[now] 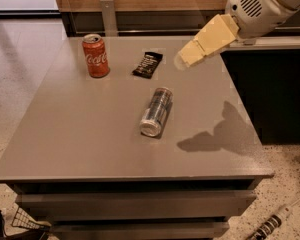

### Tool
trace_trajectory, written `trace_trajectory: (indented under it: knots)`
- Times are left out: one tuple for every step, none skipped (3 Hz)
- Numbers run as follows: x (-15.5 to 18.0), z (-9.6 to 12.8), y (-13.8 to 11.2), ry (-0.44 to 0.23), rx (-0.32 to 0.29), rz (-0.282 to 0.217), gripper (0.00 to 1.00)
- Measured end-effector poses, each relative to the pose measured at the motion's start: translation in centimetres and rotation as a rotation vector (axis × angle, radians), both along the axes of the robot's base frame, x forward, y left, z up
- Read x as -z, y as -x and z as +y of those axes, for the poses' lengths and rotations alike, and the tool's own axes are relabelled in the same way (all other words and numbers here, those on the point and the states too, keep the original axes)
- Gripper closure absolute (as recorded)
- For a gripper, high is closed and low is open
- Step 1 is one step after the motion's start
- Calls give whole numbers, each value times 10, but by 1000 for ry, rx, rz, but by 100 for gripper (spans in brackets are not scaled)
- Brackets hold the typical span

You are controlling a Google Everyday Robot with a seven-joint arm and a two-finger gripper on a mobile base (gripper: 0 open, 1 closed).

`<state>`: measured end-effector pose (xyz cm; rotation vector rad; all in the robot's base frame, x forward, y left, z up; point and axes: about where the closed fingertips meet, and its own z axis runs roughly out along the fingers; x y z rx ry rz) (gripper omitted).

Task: Place redbull can upright

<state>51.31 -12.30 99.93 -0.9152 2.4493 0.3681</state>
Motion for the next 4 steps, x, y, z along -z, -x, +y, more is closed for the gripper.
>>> trace_trajectory:
  knots:
    - [2,-3,-3,11,86,33,0]
    - [2,-3,-2,5,89,34,0]
    - [10,-1,-7,12,149,80,0]
    - [42,1,-19,104,266,205,0]
